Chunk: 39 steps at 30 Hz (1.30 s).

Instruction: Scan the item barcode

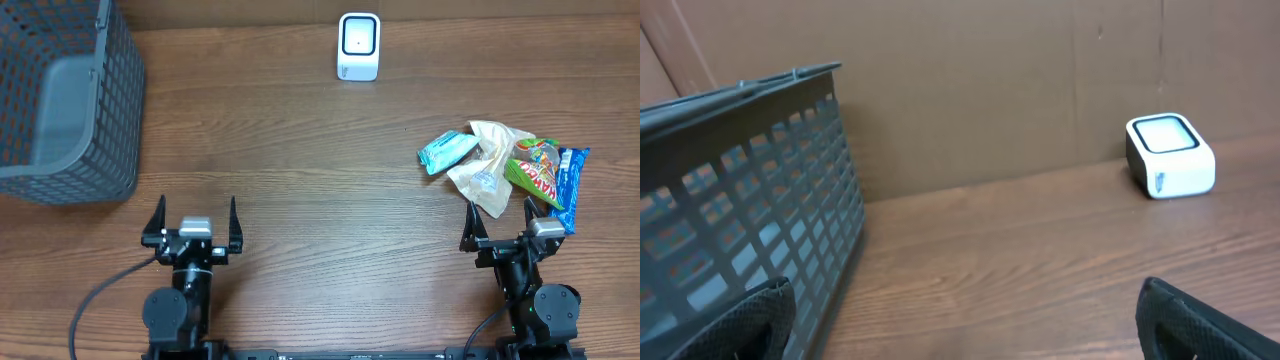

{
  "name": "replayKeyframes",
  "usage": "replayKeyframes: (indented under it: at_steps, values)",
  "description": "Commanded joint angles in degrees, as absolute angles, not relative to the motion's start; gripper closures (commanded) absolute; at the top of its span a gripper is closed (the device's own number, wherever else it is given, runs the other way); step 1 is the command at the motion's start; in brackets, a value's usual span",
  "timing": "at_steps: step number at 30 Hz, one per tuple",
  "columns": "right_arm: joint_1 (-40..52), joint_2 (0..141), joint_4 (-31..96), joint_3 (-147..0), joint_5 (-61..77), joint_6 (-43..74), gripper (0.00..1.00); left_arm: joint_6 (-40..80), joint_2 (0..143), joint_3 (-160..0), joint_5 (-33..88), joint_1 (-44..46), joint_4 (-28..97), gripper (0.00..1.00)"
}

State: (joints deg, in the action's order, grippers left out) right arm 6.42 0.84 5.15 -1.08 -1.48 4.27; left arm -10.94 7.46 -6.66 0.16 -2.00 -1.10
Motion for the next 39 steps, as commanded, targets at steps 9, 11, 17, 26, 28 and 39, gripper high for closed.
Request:
replayKeyframes:
  at_steps: [9,11,17,26,28,39]
  values:
    - [6.74,0.16,4.67,-0.45,-1.23,4.29,0.0,-12.19,0.14,-0.27,-0.4,-3.38,4.47,0.0]
    - [6.74,0.16,4.67,-0.45,-1.23,4.29,0.0,-12.21,0.14,-0.27,-0.4,-3.38,4.43,0.0]
    - [6.74,0.16,4.67,-0.45,-1.23,4.29,0.0,-12.21,0.23,-0.27,-0.4,-3.38,4.45,0.0]
    - [6.74,0.16,4.67,-0.45,-1.23,4.29,0.0,-12.21,0.25,-0.27,-0.4,-3.38,4.45,0.0]
    - [6.74,0.16,4.67,-0.45,-1.23,4.29,0.0,-12.21,0.25,-0.27,-0.4,-3.38,4.45,0.0]
    - [6.74,0.16,4.67,-0.45,-1.21,4.29,0.0,-12.21,0.25,-0.27,-0.4,-3.38,4.45,0.0]
